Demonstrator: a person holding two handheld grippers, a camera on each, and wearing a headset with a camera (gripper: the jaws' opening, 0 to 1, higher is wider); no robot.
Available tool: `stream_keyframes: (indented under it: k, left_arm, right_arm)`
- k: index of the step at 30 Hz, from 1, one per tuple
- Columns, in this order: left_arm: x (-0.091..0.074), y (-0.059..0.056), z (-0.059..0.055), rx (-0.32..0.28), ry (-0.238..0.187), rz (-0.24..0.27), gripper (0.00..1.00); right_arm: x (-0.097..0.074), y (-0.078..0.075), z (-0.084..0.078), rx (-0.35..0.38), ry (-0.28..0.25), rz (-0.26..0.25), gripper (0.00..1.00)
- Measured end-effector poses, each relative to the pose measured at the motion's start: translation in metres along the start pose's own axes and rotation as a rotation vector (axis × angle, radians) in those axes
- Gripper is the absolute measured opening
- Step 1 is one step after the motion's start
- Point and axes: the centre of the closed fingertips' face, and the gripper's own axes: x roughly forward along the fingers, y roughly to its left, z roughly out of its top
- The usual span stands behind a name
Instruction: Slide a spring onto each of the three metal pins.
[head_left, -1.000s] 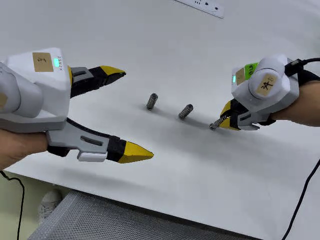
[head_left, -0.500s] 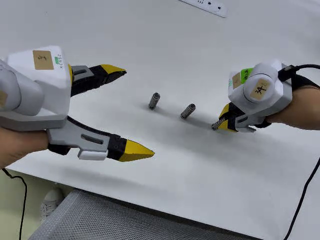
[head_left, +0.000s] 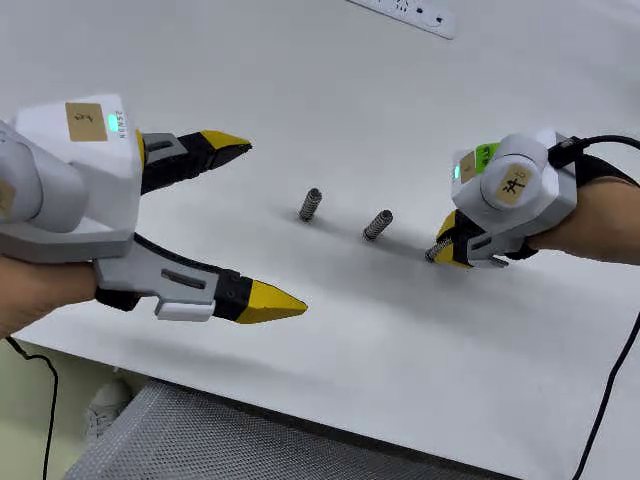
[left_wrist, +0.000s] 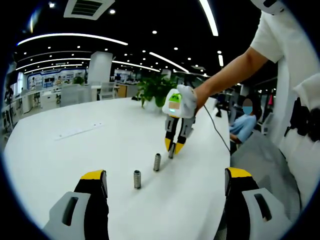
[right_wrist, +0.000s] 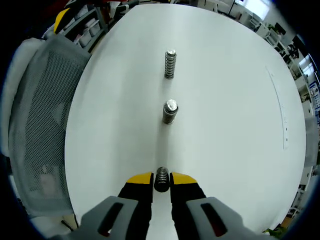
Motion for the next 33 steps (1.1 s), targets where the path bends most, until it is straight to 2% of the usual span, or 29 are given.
stream_keyframes:
  k: [7, 13, 15, 18, 20, 25, 26, 29, 33]
  left_arm:
    - [-0.002, 0.0, -0.001, 0.007, 0.012, -0.004, 0.99]
    - [-0.002, 0.0, -0.001, 0.013, 0.022, -0.01, 0.99]
    - [-0.003, 0.001, -0.002, 0.014, 0.027, -0.012, 1.0]
    - [-0.006, 0.004, -0.006, 0.025, 0.05, -0.011, 1.0]
    - [-0.008, 0.007, -0.009, 0.028, 0.062, -0.009, 1.0]
    - [-0.012, 0.011, -0.01, 0.028, 0.074, -0.008, 1.0]
    - [-0.012, 0.011, -0.01, 0.026, 0.075, -0.011, 1.0]
    - [-0.013, 0.009, -0.014, 0.042, 0.095, -0.013, 1.0]
    - [-0.014, 0.008, -0.027, 0.056, 0.141, -0.013, 1.0]
  right_arm:
    - [-0.007, 0.001, 0.0, 0.017, -0.024, -0.017, 0.22]
    - [-0.02, -0.001, -0.001, 0.061, -0.079, -0.049, 0.24]
    - [-0.029, -0.002, 0.001, 0.112, -0.129, -0.064, 0.25]
    - [-0.047, -0.001, 0.004, 0.215, -0.237, -0.082, 0.29]
    - [-0.055, 0.0, 0.003, 0.254, -0.295, -0.097, 0.32]
    - [-0.077, 0.013, -0.007, 0.36, -0.478, -0.145, 0.46]
    - [-0.082, 0.019, -0.008, 0.394, -0.532, -0.153, 0.49]
    - [-0.083, 0.03, -0.025, 0.46, -0.598, -0.17, 0.56]
    - [-0.081, 0.047, -0.045, 0.549, -0.698, -0.206, 0.69]
